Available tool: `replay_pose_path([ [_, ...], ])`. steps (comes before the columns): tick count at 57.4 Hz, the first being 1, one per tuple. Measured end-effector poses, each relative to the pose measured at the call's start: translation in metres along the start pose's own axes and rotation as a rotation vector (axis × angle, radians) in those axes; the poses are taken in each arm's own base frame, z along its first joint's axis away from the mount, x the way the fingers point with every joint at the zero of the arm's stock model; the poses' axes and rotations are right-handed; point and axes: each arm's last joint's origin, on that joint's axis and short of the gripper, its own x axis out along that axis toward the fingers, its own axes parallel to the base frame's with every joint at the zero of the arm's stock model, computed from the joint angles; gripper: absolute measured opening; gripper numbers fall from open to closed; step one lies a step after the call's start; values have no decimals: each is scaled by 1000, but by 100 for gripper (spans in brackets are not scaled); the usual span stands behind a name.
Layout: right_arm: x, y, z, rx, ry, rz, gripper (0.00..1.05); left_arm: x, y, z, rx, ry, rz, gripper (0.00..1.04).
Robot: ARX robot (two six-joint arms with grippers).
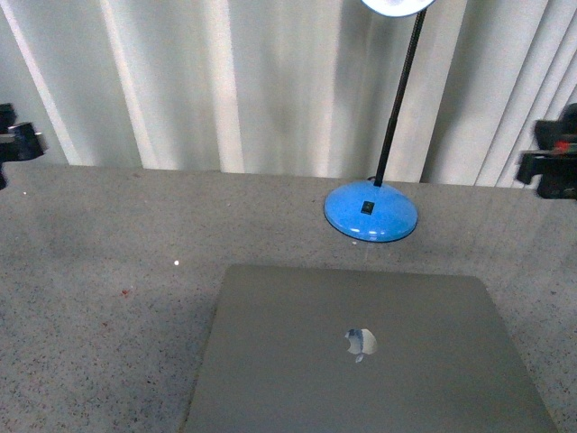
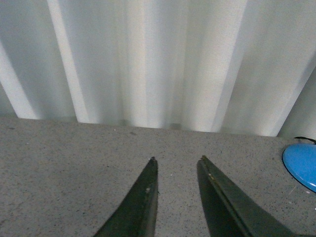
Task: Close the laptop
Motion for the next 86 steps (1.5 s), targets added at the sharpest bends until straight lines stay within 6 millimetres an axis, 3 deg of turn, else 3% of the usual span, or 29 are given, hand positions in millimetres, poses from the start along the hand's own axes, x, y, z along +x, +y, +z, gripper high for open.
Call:
replay_pose_path([
  [7, -25, -10, 7, -6, -53, -20, 33, -24, 7, 0, 11, 0, -2, 3],
  [17, -56, -18, 3, -10, -41, -17, 3, -51, 14, 0, 22, 3, -5, 4],
  [30, -91, -30, 1, -14, -38, -1, 3, -80, 28, 0, 24, 7, -8, 4],
  [45, -116, -35, 0, -12, -40, -20, 3, -103, 29, 0, 24, 5, -2, 4],
  [86, -156, -35, 3, -12, -57, -18, 3, -139, 29, 12, 24, -31, -3, 4],
])
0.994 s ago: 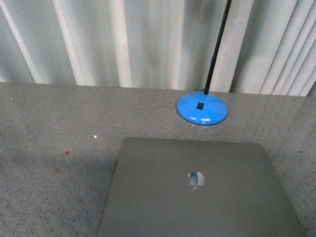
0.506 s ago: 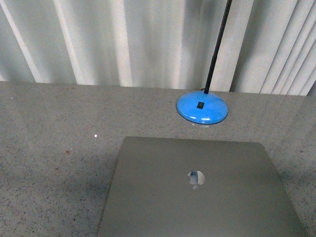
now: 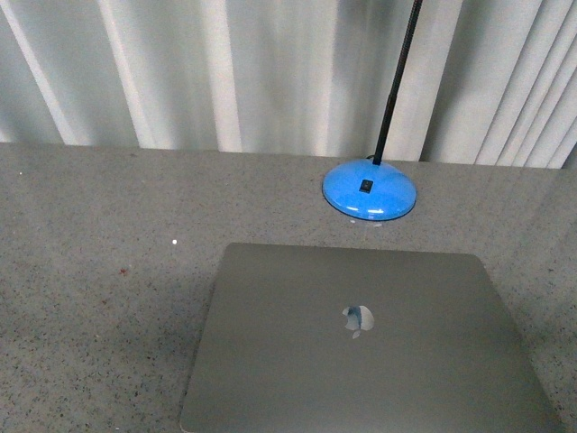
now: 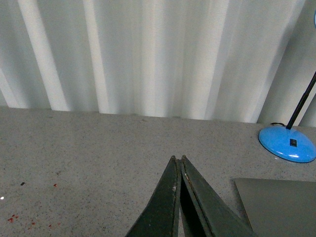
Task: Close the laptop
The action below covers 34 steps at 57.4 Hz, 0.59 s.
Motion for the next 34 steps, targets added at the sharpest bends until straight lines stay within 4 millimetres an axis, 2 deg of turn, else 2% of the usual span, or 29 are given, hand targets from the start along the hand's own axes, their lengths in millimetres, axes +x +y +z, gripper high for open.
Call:
replay_pose_path([
  [34, -17, 0, 3, 0, -11, 0, 3, -17, 0, 2, 0, -7, 0, 4],
])
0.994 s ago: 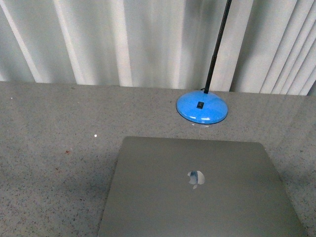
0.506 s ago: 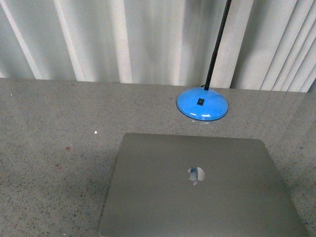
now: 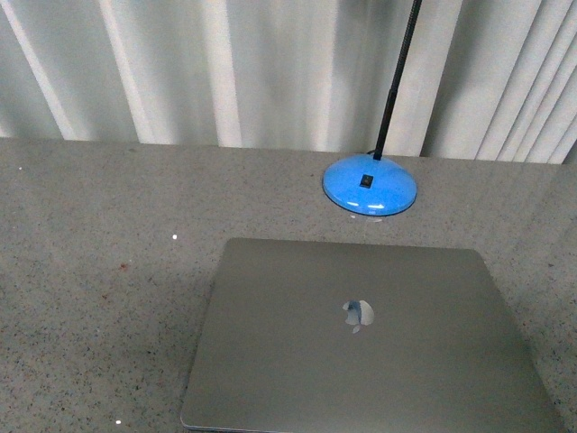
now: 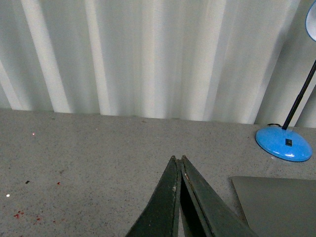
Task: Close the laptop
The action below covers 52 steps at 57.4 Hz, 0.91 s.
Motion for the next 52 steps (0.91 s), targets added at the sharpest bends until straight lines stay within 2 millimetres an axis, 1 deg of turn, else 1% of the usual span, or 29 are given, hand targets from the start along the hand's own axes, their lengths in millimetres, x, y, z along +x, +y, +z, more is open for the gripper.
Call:
replay_pose_path([
  [13, -5, 0, 0, 0, 0, 0, 3, -4, 0, 0, 0, 0, 0, 4],
  [18, -6, 0, 0, 0, -1, 0, 3, -12, 0, -5, 0, 36, 0, 4],
  [23, -12, 0, -4, 0, 32, 0, 3, -16, 0, -3, 0, 6, 0, 4],
  [28, -16, 0, -3, 0, 4, 0, 3, -16, 0, -3, 0, 5, 0, 4],
  [42, -16, 0, -3, 0, 7, 0, 3, -16, 0, -3, 0, 6, 0, 4],
  [43, -16, 0, -3, 0, 7, 0, 3, -16, 0, -3, 0, 6, 0, 6],
  [46, -16, 0, -3, -1, 7, 0, 10, -16, 0, -3, 0, 6, 0, 15],
  [48, -16, 0, -3, -1, 6, 0, 17, -16, 0, -3, 0, 6, 0, 20],
  [50, -16, 0, -3, -1, 6, 0, 22, -16, 0, -3, 0, 6, -1, 28],
  [51, -16, 0, -3, -1, 7, 0, 26, -16, 0, -3, 0, 6, 0, 29],
  [52, -16, 0, -3, -1, 7, 0, 28, -16, 0, -3, 0, 6, -1, 32],
])
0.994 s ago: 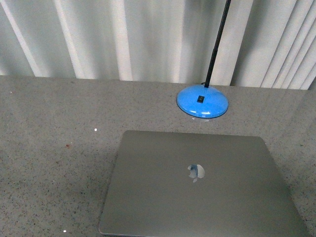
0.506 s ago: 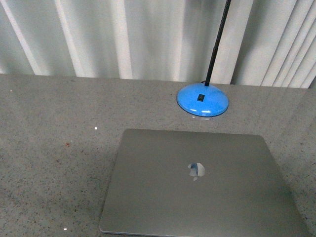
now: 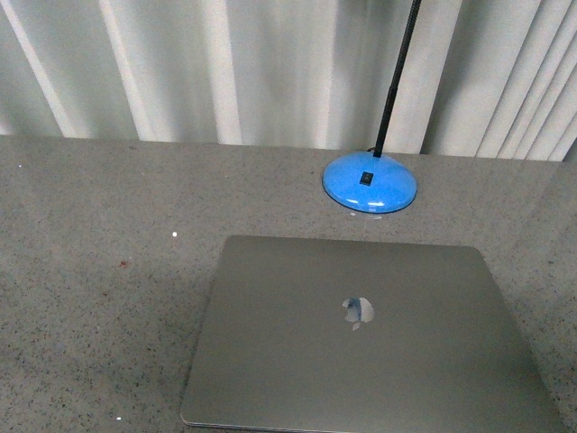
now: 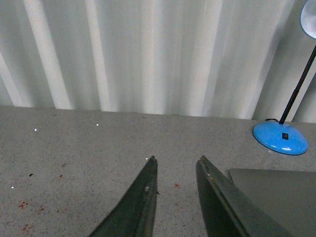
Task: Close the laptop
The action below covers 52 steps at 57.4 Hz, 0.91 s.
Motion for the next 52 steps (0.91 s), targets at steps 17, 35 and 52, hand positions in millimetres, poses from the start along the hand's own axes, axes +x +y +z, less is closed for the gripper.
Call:
replay_pose_path([
  [17, 0, 0, 0, 0, 0, 0, 81, 0, 0, 0, 0, 0, 0, 84],
  [35, 0, 0, 0, 1, 0, 0, 97, 0, 0, 0, 2, 0, 0, 98],
  [52, 0, 0, 0, 1, 0, 0, 97, 0, 0, 0, 2, 0, 0, 98],
])
